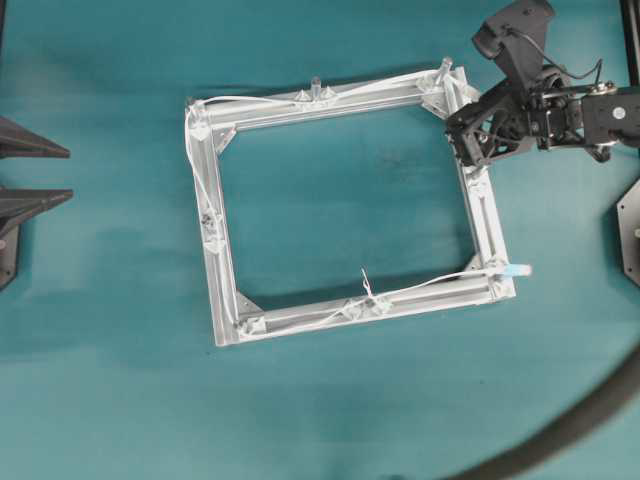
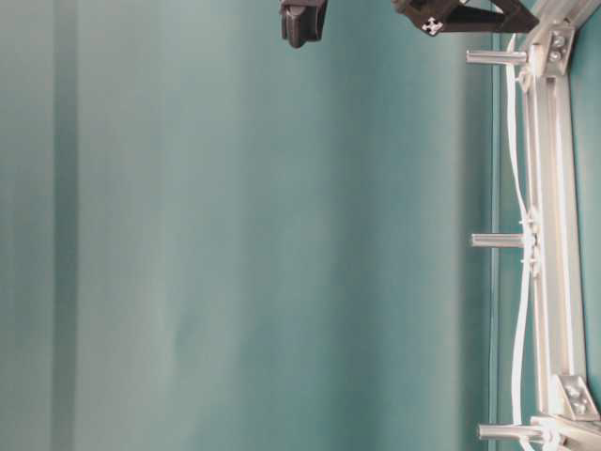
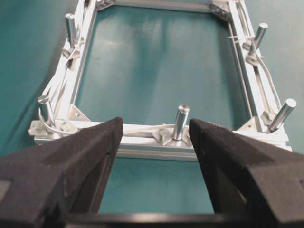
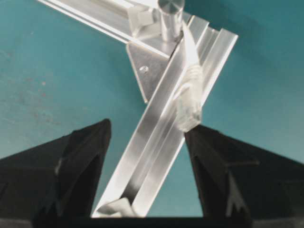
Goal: Move the cable alternately left and right between 8 pins so it hooks onto each one.
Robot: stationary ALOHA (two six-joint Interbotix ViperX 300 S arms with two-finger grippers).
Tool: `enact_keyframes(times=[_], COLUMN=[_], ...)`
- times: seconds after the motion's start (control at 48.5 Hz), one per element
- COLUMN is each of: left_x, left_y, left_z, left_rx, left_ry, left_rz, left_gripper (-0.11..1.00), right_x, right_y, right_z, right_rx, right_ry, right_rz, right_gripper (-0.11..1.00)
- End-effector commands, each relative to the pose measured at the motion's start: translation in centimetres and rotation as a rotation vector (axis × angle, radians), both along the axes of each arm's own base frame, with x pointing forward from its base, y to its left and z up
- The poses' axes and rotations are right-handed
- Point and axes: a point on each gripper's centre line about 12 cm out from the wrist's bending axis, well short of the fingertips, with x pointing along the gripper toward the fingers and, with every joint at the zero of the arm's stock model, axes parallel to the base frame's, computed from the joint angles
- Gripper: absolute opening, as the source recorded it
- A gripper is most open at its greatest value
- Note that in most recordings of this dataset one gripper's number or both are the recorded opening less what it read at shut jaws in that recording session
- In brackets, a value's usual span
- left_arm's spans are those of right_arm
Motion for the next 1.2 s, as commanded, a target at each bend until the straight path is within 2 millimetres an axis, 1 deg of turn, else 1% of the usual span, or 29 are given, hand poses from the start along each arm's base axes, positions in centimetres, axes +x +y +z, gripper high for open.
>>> enact_keyframes(times=[0.0,0.103,0.268,0.371,0.495,0.619,0.701,0.887,1.175], left_x=[0.1,0.1,0.1,0.1,0.1,0.1,0.1,0.1,0.1], left_y=[0.0,0.0,0.0,0.0,0.0,0.0,0.0,0.0,0.0], left_z=[0.4,0.4,0.4,0.4,0.4,0.4,0.4,0.4,0.4], left_rx=[0.006,0.006,0.006,0.004,0.006,0.004,0.006,0.006,0.004], left_ry=[-0.007,-0.007,-0.007,-0.007,-0.007,-0.007,-0.007,-0.007,-0.007], left_rz=[0.0,0.0,0.0,0.0,0.0,0.0,0.0,0.0,0.0], left_gripper=[0.71,0.71,0.71,0.71,0.71,0.71,0.71,0.71,0.71], right_x=[0.1,-0.4,-1.1,-1.4,-1.5,-1.4,-1.5,-2.5,-4.2], right_y=[0.1,0.4,1.4,2.0,2.8,3.8,4.4,4.9,5.8], right_z=[1.2,2.1,4.9,5.9,6.0,6.0,6.0,5.8,5.8], right_rx=[-0.014,-0.025,-0.056,-0.073,-0.076,-0.091,-0.098,-0.125,-0.249], right_ry=[-0.039,-0.076,-0.237,-0.306,-0.359,-0.419,-0.445,-0.447,-0.422], right_rz=[0.009,0.016,0.083,0.134,0.196,0.305,0.348,0.388,0.519], right_gripper=[0.64,0.64,0.64,0.64,0.64,0.64,0.64,0.64,0.64])
